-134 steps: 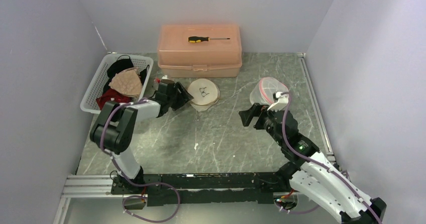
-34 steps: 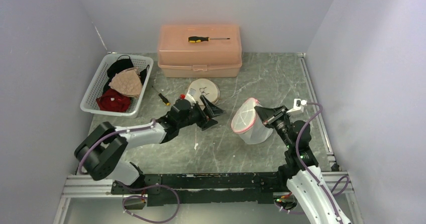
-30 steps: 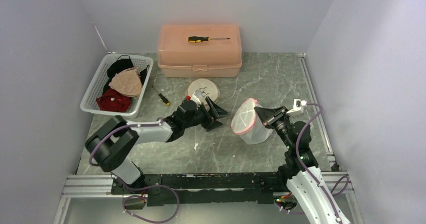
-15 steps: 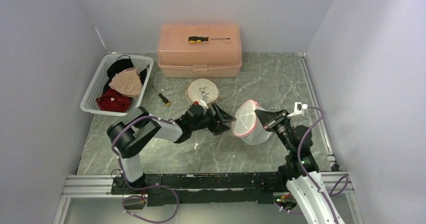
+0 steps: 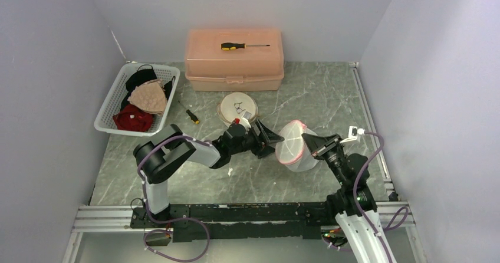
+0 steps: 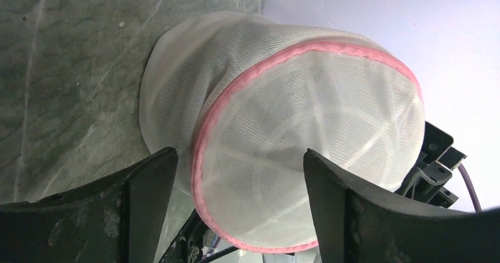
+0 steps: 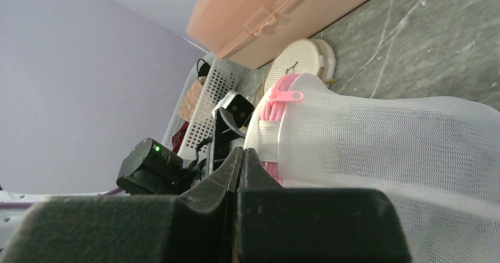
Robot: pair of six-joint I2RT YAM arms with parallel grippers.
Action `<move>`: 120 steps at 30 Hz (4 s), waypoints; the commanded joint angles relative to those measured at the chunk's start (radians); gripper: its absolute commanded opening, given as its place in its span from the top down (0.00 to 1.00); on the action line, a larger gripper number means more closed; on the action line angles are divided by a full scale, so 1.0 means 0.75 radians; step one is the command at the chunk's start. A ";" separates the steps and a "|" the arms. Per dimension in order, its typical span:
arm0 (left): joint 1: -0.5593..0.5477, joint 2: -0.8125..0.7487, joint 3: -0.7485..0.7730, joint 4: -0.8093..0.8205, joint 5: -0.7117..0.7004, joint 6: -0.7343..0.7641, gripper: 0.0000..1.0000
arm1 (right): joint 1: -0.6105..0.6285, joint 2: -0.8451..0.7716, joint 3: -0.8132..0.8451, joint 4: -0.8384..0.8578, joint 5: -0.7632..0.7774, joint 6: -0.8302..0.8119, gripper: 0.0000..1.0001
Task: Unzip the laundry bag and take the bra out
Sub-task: Move the laundry bag to the center of the board, then adjust the laundry bag at the center of the board.
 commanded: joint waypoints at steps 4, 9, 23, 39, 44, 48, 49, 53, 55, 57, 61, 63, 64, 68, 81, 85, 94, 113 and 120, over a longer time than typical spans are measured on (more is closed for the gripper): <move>-0.054 -0.040 -0.047 0.030 -0.056 0.039 0.15 | 0.005 -0.149 -0.033 -0.193 0.129 -0.010 1.00; -0.069 -0.023 -0.017 0.052 -0.061 0.065 0.20 | 0.005 -0.285 -0.070 -0.317 0.177 0.018 1.00; -0.088 -0.049 0.022 0.054 -0.059 0.201 0.80 | 0.005 -0.289 -0.006 -0.398 0.188 -0.025 1.00; -0.014 -0.573 0.432 -1.251 0.147 1.277 0.97 | 0.007 0.132 0.409 -0.406 0.049 -0.382 0.20; 0.013 -0.701 0.656 -1.748 0.197 1.817 0.97 | 0.007 0.348 0.525 -0.222 -0.330 -0.412 0.20; 0.049 -0.740 0.741 -1.985 0.270 2.071 0.97 | 0.006 0.471 0.492 0.090 -0.716 -0.261 0.20; 0.054 -0.741 0.759 -2.035 0.324 2.129 0.97 | 0.008 0.488 0.472 0.186 -0.786 -0.211 0.20; 0.055 -0.764 0.775 -2.142 0.485 2.279 0.97 | 0.012 0.539 0.423 0.455 -0.992 -0.055 0.20; 0.055 -0.789 0.767 -2.135 0.524 2.309 0.97 | 0.031 0.557 0.426 0.473 -1.041 -0.042 0.20; 0.055 -0.808 0.761 -2.129 0.543 2.334 0.97 | 0.063 0.558 0.450 0.394 -1.044 -0.098 0.21; 0.055 -0.828 0.746 -2.086 0.545 2.367 0.97 | 0.157 0.581 0.491 0.162 -0.980 -0.274 0.23; 0.055 -0.820 0.733 -2.068 0.549 2.387 0.97 | 0.206 0.605 0.481 0.113 -0.940 -0.309 0.25; 0.056 -0.808 0.732 -2.066 0.557 2.394 0.97 | 0.231 0.615 0.467 0.103 -0.904 -0.319 0.27; 0.055 -0.739 0.738 -2.056 0.554 2.405 0.97 | 0.328 0.651 0.414 0.102 -0.774 -0.339 0.35; 0.055 -0.641 0.791 -2.107 0.559 2.421 0.97 | 0.438 0.768 0.433 -0.031 -0.652 -0.480 0.65; 0.055 -0.665 0.771 -2.081 0.562 2.415 0.97 | 0.444 0.796 0.420 -0.054 -0.640 -0.499 0.60; 0.055 -0.711 0.778 -1.963 0.207 2.168 0.82 | 0.457 0.781 0.413 0.064 -0.609 -0.431 1.00; 0.066 -1.403 -0.392 -0.789 -0.206 0.829 0.09 | 0.368 0.613 -0.055 0.789 -0.106 0.351 1.00; 0.108 -1.056 -0.466 -0.386 -0.082 0.710 0.11 | 0.217 0.462 -0.221 0.714 -0.130 0.408 1.00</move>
